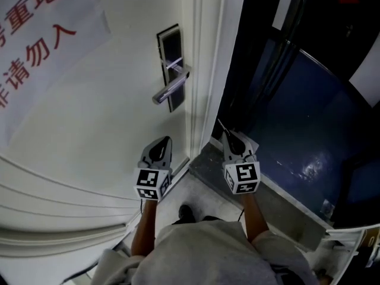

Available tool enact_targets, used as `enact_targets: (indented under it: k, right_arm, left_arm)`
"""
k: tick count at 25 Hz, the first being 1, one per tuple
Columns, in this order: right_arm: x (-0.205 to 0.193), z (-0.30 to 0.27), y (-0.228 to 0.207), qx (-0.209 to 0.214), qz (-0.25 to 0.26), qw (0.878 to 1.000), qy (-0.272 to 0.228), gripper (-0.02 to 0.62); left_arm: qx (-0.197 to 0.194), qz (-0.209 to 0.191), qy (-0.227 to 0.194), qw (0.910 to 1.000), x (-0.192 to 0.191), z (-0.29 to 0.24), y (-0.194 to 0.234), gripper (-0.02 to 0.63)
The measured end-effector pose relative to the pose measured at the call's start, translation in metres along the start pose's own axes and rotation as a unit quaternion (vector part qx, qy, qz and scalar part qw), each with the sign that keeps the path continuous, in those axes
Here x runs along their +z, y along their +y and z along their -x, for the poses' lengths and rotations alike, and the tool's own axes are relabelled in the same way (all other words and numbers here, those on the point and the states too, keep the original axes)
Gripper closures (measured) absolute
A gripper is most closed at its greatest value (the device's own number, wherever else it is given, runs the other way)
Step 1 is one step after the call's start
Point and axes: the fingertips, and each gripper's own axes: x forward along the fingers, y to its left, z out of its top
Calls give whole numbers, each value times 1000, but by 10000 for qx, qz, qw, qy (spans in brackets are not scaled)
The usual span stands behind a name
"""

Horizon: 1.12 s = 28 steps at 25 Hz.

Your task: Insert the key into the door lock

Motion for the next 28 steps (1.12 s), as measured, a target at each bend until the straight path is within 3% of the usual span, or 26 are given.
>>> enact_targets:
  k: [4, 12, 21, 28]
  right_arm:
    - [-3, -8, -2, -62, -7, 10000, 22, 565]
    - [-3, -35, -20, 117, 20, 9999, -33, 566]
    - [15, -60, -46, 671, 154, 9974, -232, 566]
    - [39, -77, -26, 1218, 237, 9907, -559, 565]
  left_arm:
    - [-111, 8, 182, 9998, -5, -8, 4, 589]
    - [84, 46, 182, 9998, -3, -34, 11, 589]
    - [838, 21, -49, 9965, 21, -44, 16, 589]
    - [1443, -74, -155, 9894, 32, -21, 34, 589]
